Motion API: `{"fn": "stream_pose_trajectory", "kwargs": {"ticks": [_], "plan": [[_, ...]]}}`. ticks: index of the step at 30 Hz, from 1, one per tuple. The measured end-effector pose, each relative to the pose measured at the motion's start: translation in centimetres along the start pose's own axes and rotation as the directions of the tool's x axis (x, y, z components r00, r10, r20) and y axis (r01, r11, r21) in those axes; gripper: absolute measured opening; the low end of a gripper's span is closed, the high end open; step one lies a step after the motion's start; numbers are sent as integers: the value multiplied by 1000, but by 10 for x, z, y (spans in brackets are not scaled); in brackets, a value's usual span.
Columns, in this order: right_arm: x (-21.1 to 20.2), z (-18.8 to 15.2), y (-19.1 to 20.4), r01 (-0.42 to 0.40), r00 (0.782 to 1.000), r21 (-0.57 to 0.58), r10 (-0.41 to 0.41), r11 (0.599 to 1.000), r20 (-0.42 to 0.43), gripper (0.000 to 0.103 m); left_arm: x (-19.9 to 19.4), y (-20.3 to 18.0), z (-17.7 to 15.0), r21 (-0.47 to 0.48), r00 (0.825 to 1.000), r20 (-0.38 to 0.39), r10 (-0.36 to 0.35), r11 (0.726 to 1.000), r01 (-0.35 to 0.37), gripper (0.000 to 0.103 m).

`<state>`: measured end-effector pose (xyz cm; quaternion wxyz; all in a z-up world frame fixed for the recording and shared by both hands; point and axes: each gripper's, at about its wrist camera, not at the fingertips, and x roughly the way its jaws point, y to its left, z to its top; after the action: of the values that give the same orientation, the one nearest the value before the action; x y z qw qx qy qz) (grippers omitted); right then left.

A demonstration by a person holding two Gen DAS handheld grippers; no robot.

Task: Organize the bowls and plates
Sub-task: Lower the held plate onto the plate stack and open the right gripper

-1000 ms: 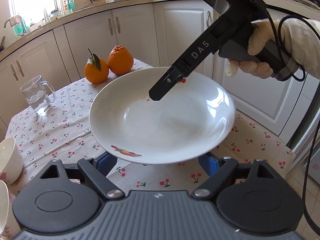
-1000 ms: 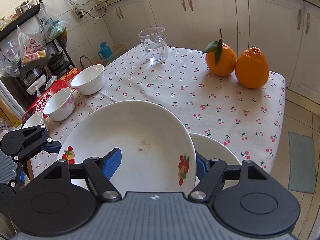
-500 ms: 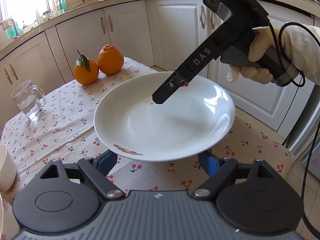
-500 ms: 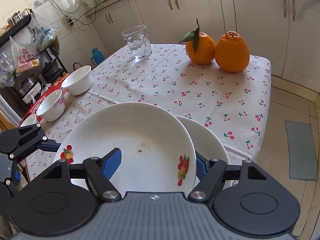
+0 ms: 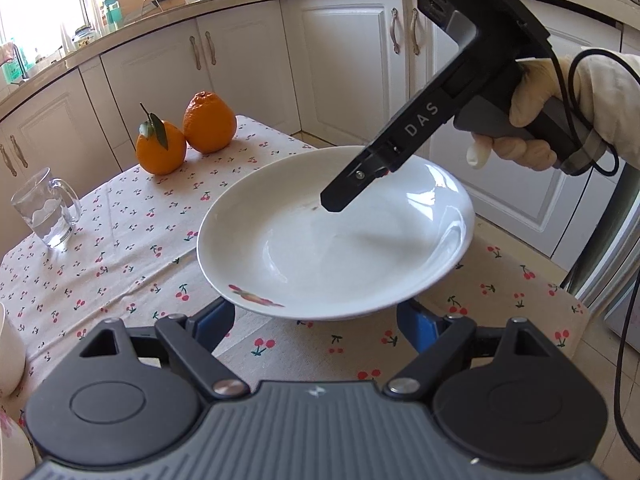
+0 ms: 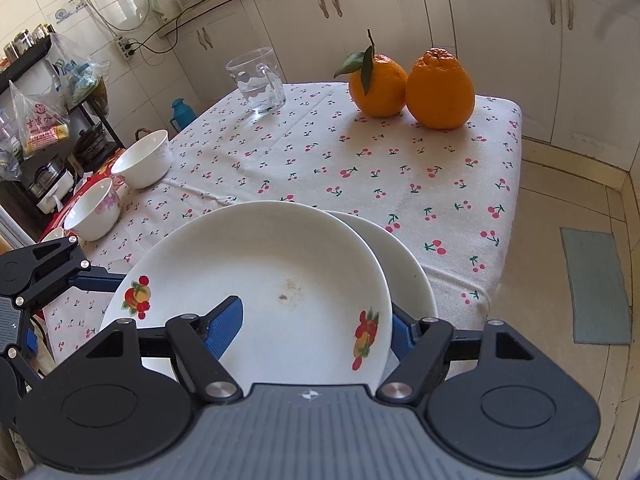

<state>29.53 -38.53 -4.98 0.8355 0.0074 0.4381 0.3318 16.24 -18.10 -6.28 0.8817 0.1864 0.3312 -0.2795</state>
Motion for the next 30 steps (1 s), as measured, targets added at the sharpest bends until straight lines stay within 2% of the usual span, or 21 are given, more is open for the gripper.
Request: {"fn": "stream_pose_trajectory", "kwargs": {"ticks": [20, 30], "plan": [[-23, -16, 0, 56, 998, 27, -56, 998, 6, 80, 4, 1, 2, 25, 999, 24, -40, 999, 39, 88], [-33, -20, 10, 112, 994, 17, -112, 994, -10, 80, 5, 3, -1, 18, 999, 27, -45, 999, 45, 88]]}}
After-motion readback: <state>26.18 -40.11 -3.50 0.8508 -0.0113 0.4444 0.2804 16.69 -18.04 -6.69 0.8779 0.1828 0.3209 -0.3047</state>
